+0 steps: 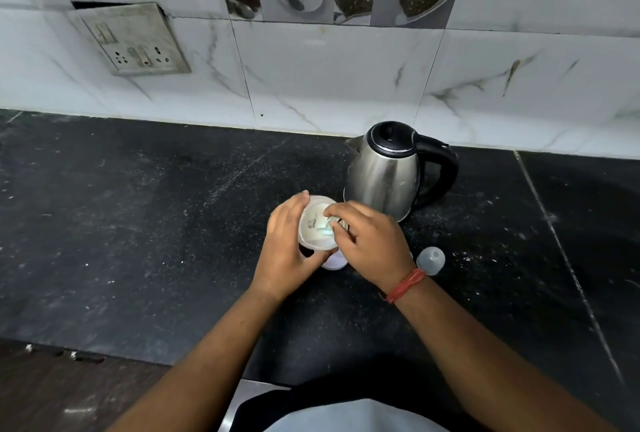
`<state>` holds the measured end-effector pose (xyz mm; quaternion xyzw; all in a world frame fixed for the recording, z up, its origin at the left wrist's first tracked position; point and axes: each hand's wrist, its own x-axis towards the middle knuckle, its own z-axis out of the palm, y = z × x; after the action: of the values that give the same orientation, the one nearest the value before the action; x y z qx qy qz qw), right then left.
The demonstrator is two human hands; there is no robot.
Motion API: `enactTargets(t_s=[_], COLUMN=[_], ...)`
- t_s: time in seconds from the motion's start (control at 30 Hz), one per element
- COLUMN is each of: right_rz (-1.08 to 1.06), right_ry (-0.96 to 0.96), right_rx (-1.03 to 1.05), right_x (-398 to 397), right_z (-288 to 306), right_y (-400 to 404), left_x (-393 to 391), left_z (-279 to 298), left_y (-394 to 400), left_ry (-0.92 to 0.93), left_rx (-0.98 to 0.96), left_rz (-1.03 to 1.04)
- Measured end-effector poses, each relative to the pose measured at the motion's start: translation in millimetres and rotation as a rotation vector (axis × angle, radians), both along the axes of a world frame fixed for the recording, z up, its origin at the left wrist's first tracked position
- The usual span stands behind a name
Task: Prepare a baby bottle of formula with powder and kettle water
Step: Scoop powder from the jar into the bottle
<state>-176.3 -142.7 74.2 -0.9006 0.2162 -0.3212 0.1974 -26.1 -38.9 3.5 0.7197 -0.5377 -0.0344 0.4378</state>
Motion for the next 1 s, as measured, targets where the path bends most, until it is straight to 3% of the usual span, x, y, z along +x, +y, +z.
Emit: enactTargets(t_s=[0.13,0.53,0.67,0.8,1.0], right_rz=[-0.017,0.022,0.014,0.012,-0.014], right_ry=[-0.029,-0.017,-0.002,0.1,0.405], right_rx=[-0.056,-0.143,-0.136,-0.163,-0.29], right_x=[2.6,8.0,9.0,10.9,17.7], right_z=[-0.2,-7.8,-11.2,-14.4,-5.2], right_y=[-0.7,-5.7,-5.0,-7.0,-2.6], left_x=[6.5,17.4,23.6,20.7,12.9], left_z=[-1.8,-5.9,-10.2,-12.7,-7.8], left_y=[-1.4,-1.2,-0.2,1.3,-0.4], left_ry=[0.041,-0.091,-0.081,-0.044,-0.03], left_rx=[0.025,-0.067,-0.014,0.014,0.009], left_rz=[0.028,0.003,0.005,0.011,-0.011])
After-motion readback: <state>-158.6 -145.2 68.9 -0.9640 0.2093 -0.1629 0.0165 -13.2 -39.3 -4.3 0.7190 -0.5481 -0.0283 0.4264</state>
